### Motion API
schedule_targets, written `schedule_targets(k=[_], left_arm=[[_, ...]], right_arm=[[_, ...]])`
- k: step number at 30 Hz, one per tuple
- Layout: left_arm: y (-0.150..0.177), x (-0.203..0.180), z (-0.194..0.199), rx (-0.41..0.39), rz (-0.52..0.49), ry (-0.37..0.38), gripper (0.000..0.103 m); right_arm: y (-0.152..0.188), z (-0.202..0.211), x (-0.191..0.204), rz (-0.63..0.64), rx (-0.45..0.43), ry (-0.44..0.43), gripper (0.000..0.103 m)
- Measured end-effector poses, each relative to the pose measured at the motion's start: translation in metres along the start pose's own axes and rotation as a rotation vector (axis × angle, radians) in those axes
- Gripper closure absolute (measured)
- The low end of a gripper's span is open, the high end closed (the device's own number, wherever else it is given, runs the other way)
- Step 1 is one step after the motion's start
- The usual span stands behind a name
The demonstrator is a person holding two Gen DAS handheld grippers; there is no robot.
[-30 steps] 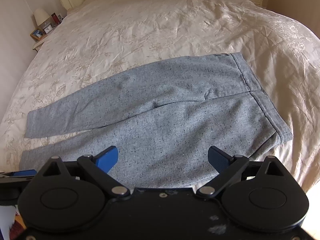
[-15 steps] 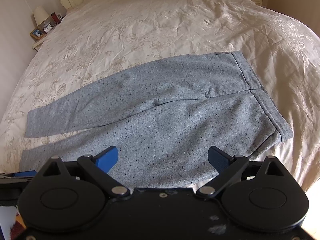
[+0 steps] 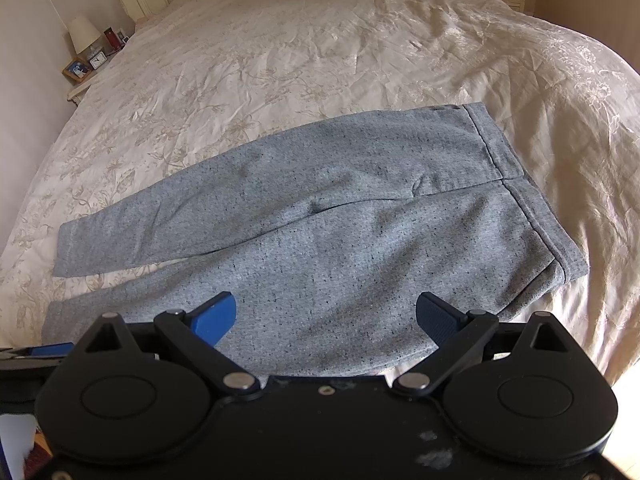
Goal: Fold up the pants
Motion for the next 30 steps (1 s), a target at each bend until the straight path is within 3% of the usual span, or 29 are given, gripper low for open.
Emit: schedule_targets(k=[9,11,13,20,25,30], left_arm=[[0.000,0.007,0.002,0.004,-0.002,-0.015,0.017],[-0.001,0.010,0.003,0.005,0.000,-0.009,0.023],[-0.002,0.016,0.005,-0.002,0.009,-0.004,0.028],[-0.026,0.040,0.011,-0.095,0.074,0.013,0.028],[-0.056,0.045,0.002,-0.147,0.017,0.011,0.028],[-0.084,0.051,-0.020,-0.122,-0.004,0.048,0.029]], right_arm=[[-0.003,0.005,0.011,0.023,-0.052,-0.033,0.002],[-0.005,0.006,0.015,0.031,-0.070,-0.047,0.003],[-0.008,0.009,0.019,0.034,-0.114,-0.061,0.004],[-0.031,0.013,0.037,0.101,-0.267,-0.091,0.002],[-0.055,0.000,0.049,0.160,-0.302,0.009,0.000],[-0.077,-0.015,0.058,0.188,-0.319,0.061,0.000]])
Point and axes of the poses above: each gripper's, at about its wrist camera, not at the fingertips, and z roughly against the way its jaws point, x to its left, y to its underside, the point moved 6 cm from there along -z, roughly the way its jaws point, and after that the axes turned 2 degrees about z, right-handed, at the moved point
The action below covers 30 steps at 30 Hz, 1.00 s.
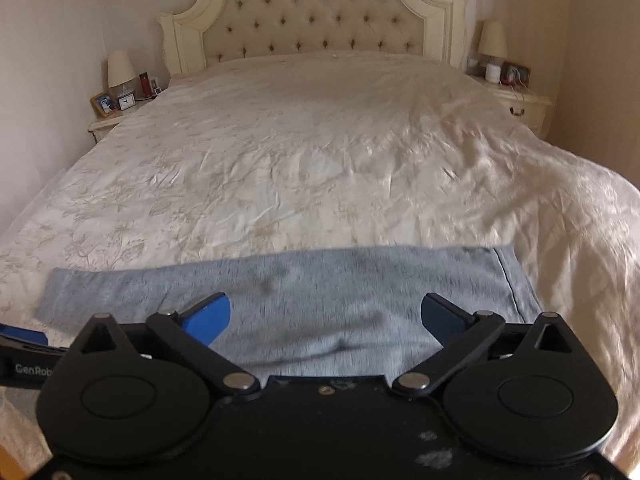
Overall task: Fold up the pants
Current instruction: 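Move both tools down to the waistband corners of the grey sweatpants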
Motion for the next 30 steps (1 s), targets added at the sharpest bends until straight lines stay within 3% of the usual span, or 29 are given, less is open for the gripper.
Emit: schedule_targets(k=[5,11,14,19,22,24,30], left_arm=[[-0.020,0.013,-0.030,0.067,-0.021,0.047,0.041],[-0.038,0.023,-0.071,0.133,-0.056,0.074,0.041],[-0.048,0.029,-0.089,0.156,-0.043,0.061,0.042],[-0.067,0.046,-0.117,0.192,0.033,0.025,0.041],[-0.078,0.057,-0.128,0.209,0.083,0.001,0.041],[-0.084,0.062,-0.136,0.221,0.108,-0.015,0.041],[-0.095,0.077,-0.164,0.281,0.163,-0.015,0.041]], right_arm=[[-0.013,-0.040,0.007,-0.007,0.061,-0.009,0.000],[-0.019,-0.088,0.009,0.056,0.126,0.005,0.000],[-0.023,-0.116,0.009,0.106,0.170,-0.018,0.006],[-0.034,-0.166,0.017,0.228,0.209,-0.108,0.008],[-0.041,-0.200,0.030,0.313,0.232,-0.218,0.010],[-0.045,-0.225,0.042,0.375,0.252,-0.296,0.017],[-0.050,-0.291,0.076,0.560,0.302,-0.422,0.024]])
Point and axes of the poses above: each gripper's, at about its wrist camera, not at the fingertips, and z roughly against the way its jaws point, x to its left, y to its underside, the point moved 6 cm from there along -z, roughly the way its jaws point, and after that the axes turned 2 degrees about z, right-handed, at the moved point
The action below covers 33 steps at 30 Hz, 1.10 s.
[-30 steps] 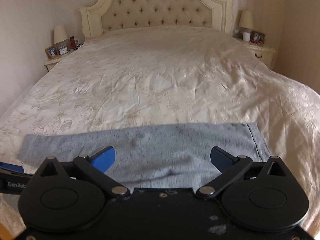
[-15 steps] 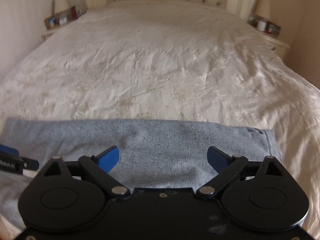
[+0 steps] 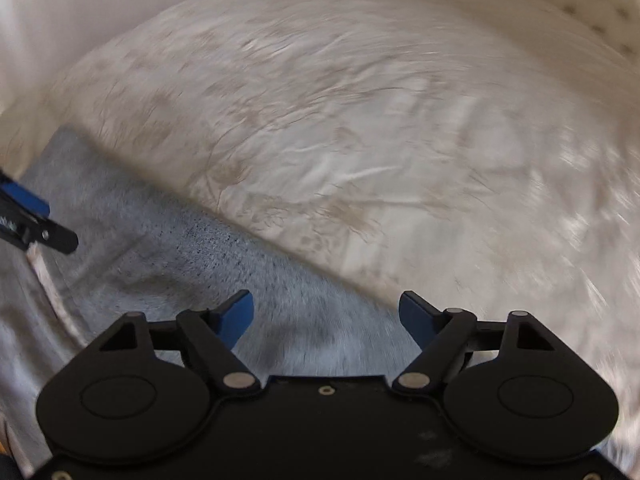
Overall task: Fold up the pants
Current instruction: 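Move both tools down to the waistband corners of the grey sweatpants, then grasp the waistband corner with the right tool while the left tool grasps the other corner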
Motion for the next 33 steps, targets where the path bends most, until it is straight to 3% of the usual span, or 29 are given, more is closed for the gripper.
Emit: schedule_targets(k=[4,8,10,11,12,18,23,28,33], left_arm=[[-0.014,0.004,-0.016,0.029,0.026,0.006,0.041],[-0.025,0.006,-0.027,0.041,0.042,0.015,0.041],[-0.032,0.006,-0.029,0.038,0.054,0.036,0.041],[-0.034,0.006,-0.029,0.036,0.059,0.046,0.041],[-0.037,0.005,-0.029,0.035,0.066,0.059,0.041],[-0.052,-0.001,-0.025,0.031,0.122,0.136,0.041],[-0.059,-0.010,-0.027,0.058,0.167,0.213,0.041],[-0.059,-0.017,-0.039,0.126,0.192,0.217,0.041],[-0.056,-0.022,-0.064,0.196,0.186,0.173,0.041]], right_arm=[[-0.013,-0.038,0.003,0.145,0.059,-0.073,0.034],[-0.010,-0.069,0.011,0.252,0.142,-0.180,0.050],[-0.010,-0.073,0.013,0.273,0.151,-0.216,0.062],[-0.011,-0.072,0.015,0.273,0.148,-0.228,0.082],[-0.012,-0.069,0.016,0.271,0.146,-0.224,0.095],[-0.004,-0.025,0.040,0.355,0.063,-0.153,0.096],[0.019,-0.001,0.068,0.415,0.044,-0.094,0.096],[0.034,0.004,0.079,0.431,0.043,-0.061,0.096],[0.034,0.000,0.082,0.411,0.033,-0.044,0.095]])
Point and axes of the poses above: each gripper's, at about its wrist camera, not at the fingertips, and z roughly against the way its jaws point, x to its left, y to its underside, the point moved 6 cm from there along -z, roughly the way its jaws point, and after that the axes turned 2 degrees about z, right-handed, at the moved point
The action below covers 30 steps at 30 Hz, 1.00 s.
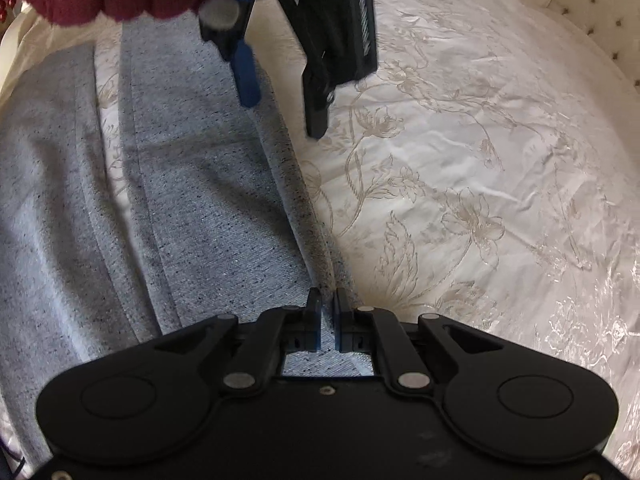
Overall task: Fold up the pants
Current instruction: 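Grasp the waistband corner with the right tool while the left tool grasps the other corner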
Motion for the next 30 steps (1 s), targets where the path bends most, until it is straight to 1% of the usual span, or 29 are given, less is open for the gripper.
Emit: schedule_targets(k=[1,2,3,4,5,6,8,10,12,15,17,19,21,23,25,26,27,28,29,30], left_arm=[[-0.001,0.000,-0.006,0.014,0.002,-0.001,0.044],[-0.001,0.000,-0.011,0.030,0.007,-0.003,0.067],[0.001,0.001,-0.013,0.047,0.021,0.001,0.080],[0.005,0.002,-0.012,0.057,0.035,0.025,0.088],[0.009,0.002,-0.008,0.045,0.037,0.052,0.088],[0.017,0.001,0.000,0.015,0.016,0.064,0.088],[0.035,0.001,0.015,-0.022,-0.054,0.052,0.089],[0.060,0.005,0.030,-0.051,-0.105,0.059,0.089],[0.090,0.011,0.042,-0.073,-0.133,0.082,0.089],[0.129,0.024,0.055,-0.080,-0.156,0.087,0.089],[0.152,0.030,0.057,-0.079,-0.194,0.071,0.089],[0.169,0.037,0.055,-0.075,-0.232,0.032,0.089],[0.180,0.042,0.047,-0.067,-0.246,0.010,0.089],[0.186,0.044,0.038,-0.061,-0.239,-0.001,0.089],[0.187,0.043,0.035,-0.076,-0.238,-0.018,0.089],[0.188,0.041,0.035,-0.089,-0.243,-0.025,0.089],[0.186,0.037,0.035,-0.100,-0.247,-0.027,0.089],[0.184,0.034,0.035,-0.111,-0.251,-0.025,0.089],[0.182,0.031,0.036,-0.119,-0.254,-0.022,0.089],[0.180,0.031,0.037,-0.125,-0.260,-0.022,0.089]], right_arm=[[-0.001,0.000,0.000,0.001,-0.004,0.006,0.095],[-0.001,0.001,0.001,0.006,-0.006,0.011,0.095],[-0.001,0.003,0.002,0.013,-0.008,0.021,0.095],[0.000,0.006,0.004,0.018,-0.013,0.033,0.095],[0.000,0.009,0.006,0.018,-0.016,0.041,0.095],[0.000,0.013,0.009,0.009,-0.016,0.045,0.095],[0.003,0.025,0.015,-0.023,-0.030,0.052,0.095],[0.007,0.037,0.025,-0.061,-0.042,0.054,0.095],[0.014,0.049,0.038,-0.103,-0.049,0.058,0.095],[0.024,0.063,0.060,-0.155,-0.053,0.053,0.095],[0.033,0.071,0.077,-0.193,-0.048,0.039,0.095],[0.041,0.074,0.091,-0.225,-0.030,0.024,0.094],[0.051,0.075,0.104,-0.272,-0.011,0.003,0.091],[0.059,0.077,0.108,-0.347,-0.011,-0.003,0.087],[0.063,0.088,0.097,-0.485,-0.043,0.002,0.084],[0.066,0.095,0.087,-0.569,-0.064,0.018,0.075],[0.069,0.102,0.075,-0.645,-0.086,0.046,0.062],[0.073,0.110,0.060,-0.721,-0.110,0.093,0.056],[0.079,0.117,0.044,-0.790,-0.122,0.154,0.046],[0.084,0.122,0.028,-0.847,-0.123,0.211,0.038]])
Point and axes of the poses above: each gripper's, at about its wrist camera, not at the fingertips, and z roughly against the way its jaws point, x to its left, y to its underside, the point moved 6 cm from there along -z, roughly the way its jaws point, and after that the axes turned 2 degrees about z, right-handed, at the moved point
